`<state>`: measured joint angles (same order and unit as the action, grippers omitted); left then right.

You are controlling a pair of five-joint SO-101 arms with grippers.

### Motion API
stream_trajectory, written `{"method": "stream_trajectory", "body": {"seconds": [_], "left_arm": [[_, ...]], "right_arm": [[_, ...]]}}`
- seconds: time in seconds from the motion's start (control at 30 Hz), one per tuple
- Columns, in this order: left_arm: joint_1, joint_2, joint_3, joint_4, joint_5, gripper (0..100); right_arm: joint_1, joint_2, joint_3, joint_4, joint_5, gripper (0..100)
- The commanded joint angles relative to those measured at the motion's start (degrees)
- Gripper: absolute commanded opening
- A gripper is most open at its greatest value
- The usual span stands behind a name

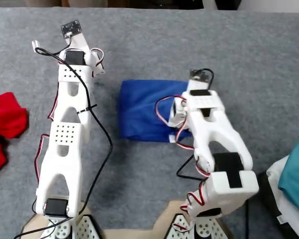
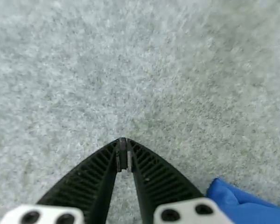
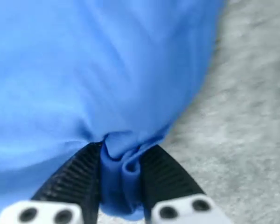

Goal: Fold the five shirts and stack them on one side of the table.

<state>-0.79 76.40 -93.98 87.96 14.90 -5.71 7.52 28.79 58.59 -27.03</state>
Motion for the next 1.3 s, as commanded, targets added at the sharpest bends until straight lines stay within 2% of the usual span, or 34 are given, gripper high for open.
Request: {"method": "stream_trajectory", "body": {"seconds": [0.0, 0.47, 0.73, 0.93, 1.27], "left_arm": [[0.4, -1.2, -1.8, -1.1, -0.6, 2], [0.4, -0.8, -1.8, -1.1, -0.6, 2], [0.4, -0.7, -1.8, -1.1, -0.6, 2], [1.3, -0.7, -1.8, -0.8, -0.7, 2], [1.3, -0.7, -1.7, -1.1, -0.7, 2]], "right_arm": [[4.3, -8.5, -1.8, -0.9, 2.6, 0.4], [26.9, -29.3, -1.8, 2.9, 12.2, 0.4], [30.7, -33.4, -6.4, 1.7, 13.5, 0.4], [43.2, -33.8, -16.8, 4.1, 17.9, 0.4], [67.4, -33.8, -20.8, 10.6, 27.5, 0.4]]}}
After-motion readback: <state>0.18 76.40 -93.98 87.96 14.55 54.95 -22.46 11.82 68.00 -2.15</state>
